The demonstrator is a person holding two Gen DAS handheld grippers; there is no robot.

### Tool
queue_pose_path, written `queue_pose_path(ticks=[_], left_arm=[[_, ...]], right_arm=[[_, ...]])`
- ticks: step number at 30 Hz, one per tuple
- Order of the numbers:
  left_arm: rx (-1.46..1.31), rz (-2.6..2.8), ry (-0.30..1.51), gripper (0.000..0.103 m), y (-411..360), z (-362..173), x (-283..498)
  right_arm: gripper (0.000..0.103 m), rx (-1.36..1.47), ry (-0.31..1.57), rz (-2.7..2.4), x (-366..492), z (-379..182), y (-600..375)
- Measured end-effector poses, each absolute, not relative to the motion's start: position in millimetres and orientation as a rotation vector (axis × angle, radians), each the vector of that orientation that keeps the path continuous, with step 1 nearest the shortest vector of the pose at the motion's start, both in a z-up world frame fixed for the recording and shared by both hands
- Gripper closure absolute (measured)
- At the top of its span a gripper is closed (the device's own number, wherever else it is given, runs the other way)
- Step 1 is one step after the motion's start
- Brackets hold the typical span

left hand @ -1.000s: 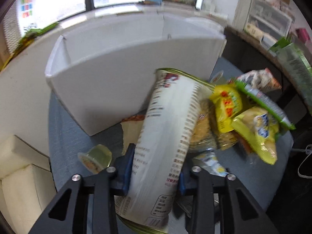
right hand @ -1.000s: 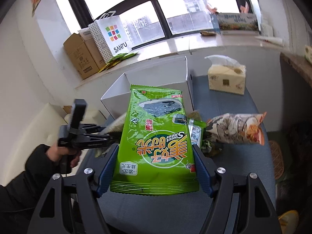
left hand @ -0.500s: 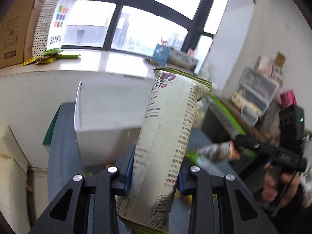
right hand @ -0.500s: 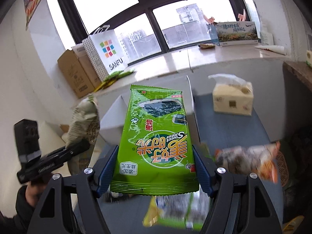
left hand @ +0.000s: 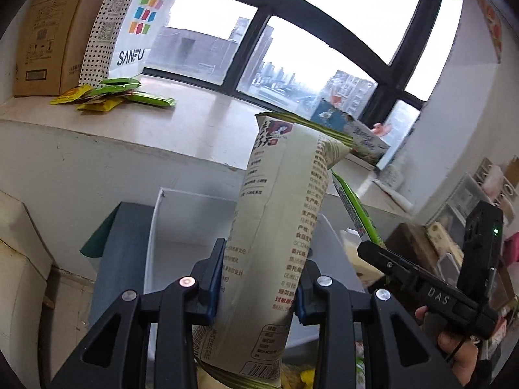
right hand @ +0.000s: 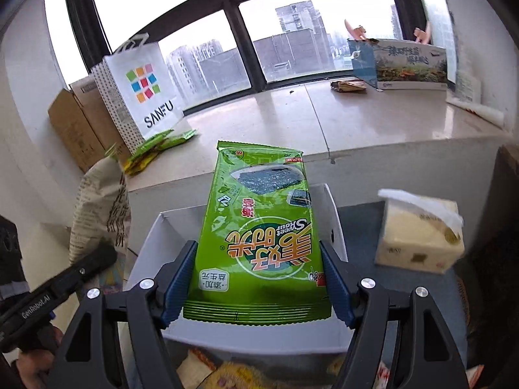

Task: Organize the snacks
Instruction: 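Carry both packets into the white box and open both tools, then grasp the white-and-orange chip bag with the right tool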

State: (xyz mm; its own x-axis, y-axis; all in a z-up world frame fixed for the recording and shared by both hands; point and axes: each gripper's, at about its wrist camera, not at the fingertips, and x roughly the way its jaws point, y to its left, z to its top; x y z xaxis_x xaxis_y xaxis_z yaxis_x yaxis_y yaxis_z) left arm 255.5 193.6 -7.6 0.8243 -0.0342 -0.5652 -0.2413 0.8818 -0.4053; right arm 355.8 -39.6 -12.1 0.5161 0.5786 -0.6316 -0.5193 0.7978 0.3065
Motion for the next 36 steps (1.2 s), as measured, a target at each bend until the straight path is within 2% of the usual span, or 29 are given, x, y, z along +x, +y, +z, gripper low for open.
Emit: queue_pose_path(ticks=[5,6,7,8,9,10,19,25,30,36], left_arm=[[-0.466,0.185,0.665,0.063,201.0,-17.7,286.0],[-0.45,0.205,0.675,0.052,202.6,-20.2,291.5],[-0.414,0.225,0.699,0.025,201.7,-23.2,297.8],[-0.395,0.249,0.71,0.015,200.5,-25.3,298.1],[-0.379,0.298,0.712,0.004,201.3,-27.0,296.6],[-0.383,0.298,0.705,0.0,204.4,-29.4,294.9],[-0.401,0.242,0.648,0.0,201.3,-31.3,253.5],[-0.311,0.137,0.517,0.0,169.3,-14.1,204.7],[-0.267,0.032,0.555,0.0,128.6,-9.2,163.8],[-0.254,-0.076,0.563,0.0,79.9,-6.3,109.5]], right_arm=[[0.024,0.037,0.826,0.663,379.4,-22.0,-5.3],[0.022,0.024,0.827,0.656,382.5,-23.4,-0.7],[0.009,0.012,0.831,0.648,386.0,-25.4,3.7],[0.0,0.002,0.839,0.661,389.5,-27.8,8.1],[0.0,-0.015,0.856,0.676,391.7,-31.0,12.4],[0.0,-0.034,0.874,0.671,394.4,-34.3,13.9],[0.0,0.122,0.896,0.829,376.5,-37.5,-29.6],[0.0,0.146,0.722,0.952,316.3,-14.9,-73.8],[0.0,0.083,0.687,0.988,261.6,-5.6,-110.1],[0.0,0.046,0.552,0.866,198.4,-1.5,-170.0]])
